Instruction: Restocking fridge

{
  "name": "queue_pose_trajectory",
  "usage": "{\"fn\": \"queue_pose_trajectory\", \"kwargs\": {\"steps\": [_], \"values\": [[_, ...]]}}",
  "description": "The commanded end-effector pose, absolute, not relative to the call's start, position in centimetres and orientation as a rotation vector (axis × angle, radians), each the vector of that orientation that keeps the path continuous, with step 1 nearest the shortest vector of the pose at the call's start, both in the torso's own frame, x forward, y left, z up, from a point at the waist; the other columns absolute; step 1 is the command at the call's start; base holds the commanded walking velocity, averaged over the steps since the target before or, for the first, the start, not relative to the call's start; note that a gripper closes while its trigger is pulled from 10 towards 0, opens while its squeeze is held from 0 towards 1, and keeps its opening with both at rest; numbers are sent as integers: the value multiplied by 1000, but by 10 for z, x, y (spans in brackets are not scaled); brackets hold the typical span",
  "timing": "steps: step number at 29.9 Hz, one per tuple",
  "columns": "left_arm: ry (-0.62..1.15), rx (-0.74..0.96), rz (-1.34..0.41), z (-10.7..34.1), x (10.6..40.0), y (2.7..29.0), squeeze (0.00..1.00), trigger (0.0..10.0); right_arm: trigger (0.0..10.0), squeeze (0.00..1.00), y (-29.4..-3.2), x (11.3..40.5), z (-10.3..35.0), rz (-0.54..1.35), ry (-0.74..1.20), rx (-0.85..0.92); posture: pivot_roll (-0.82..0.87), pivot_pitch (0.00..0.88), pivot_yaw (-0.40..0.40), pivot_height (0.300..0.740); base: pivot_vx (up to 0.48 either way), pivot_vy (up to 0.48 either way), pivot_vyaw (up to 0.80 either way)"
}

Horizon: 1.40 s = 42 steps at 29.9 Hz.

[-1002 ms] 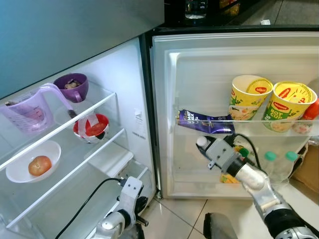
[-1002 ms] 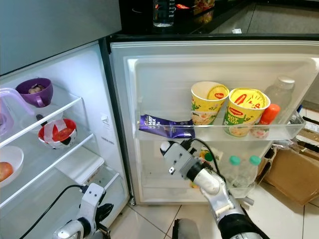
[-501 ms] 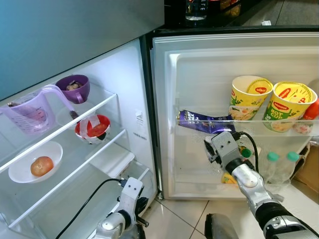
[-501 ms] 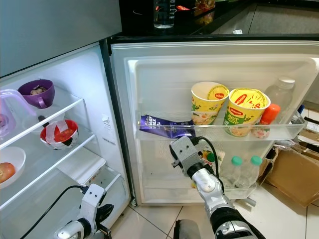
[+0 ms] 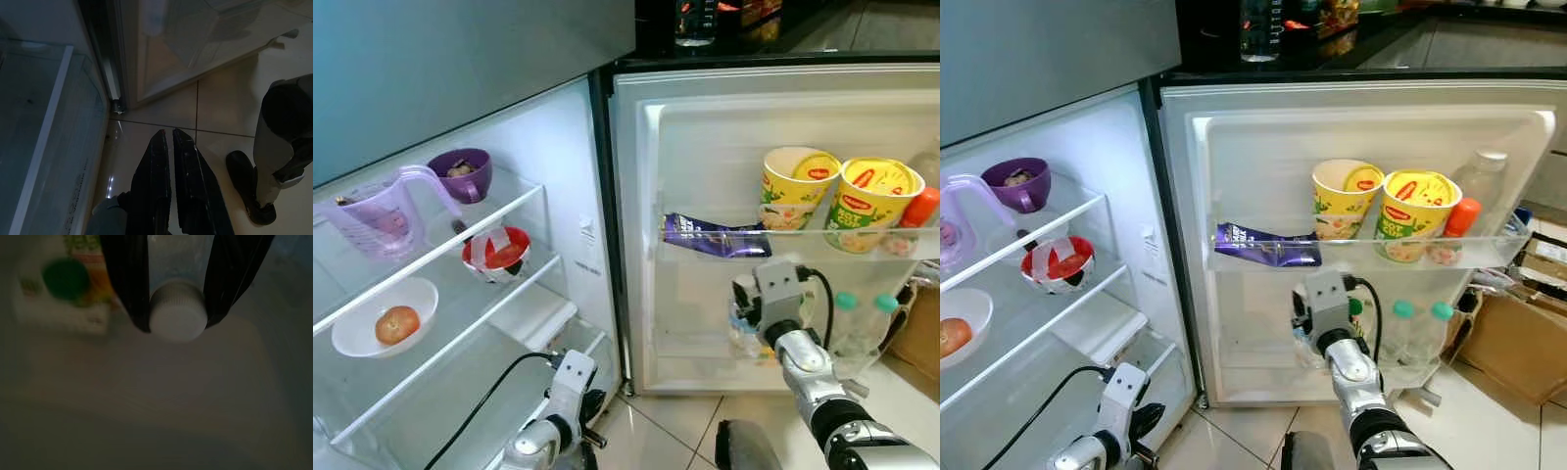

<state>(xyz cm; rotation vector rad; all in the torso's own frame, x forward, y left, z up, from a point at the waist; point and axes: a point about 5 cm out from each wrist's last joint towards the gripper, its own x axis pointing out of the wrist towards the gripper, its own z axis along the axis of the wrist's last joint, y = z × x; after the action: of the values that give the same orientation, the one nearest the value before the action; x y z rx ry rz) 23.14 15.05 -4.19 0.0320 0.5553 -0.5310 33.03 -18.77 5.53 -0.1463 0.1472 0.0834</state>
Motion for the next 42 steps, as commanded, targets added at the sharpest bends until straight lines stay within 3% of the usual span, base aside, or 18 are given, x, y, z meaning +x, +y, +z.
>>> {"fn": "queue_pose_trajectory", "kwargs": {"steps": [1,12,22,38,39,41,42], "values": [[574,36,-541,-45,227,148,0,10000,10000,0,-195,334,57,29,168,-93,-73,0,11,581,0,0,0],[573,33,-542,-46,226,147,0,10000,10000,0,-203,331,49,-49,236,9,-74,0,10,581,0,0,0],[571,34,-542,-45,227,147,0,10000,10000,0,-185,327,35,9,347,95,-74,0,11,581,0,0,0],[574,32,-540,-46,226,146,0,10000,10000,0,-176,332,40,58,334,117,-68,0,3,581,0,0,0],[573,32,-541,-46,226,146,0,10000,10000,710,-175,332,40,68,336,103,-69,0,3,581,0,0,0],[573,32,-542,-46,226,146,0,10000,10000,886,-175,332,40,71,332,87,-69,0,3,581,0,0,0],[573,32,-542,-46,226,146,0,10000,10000,886,-175,332,40,71,332,87,-69,0,3,581,0,0,0]]}}
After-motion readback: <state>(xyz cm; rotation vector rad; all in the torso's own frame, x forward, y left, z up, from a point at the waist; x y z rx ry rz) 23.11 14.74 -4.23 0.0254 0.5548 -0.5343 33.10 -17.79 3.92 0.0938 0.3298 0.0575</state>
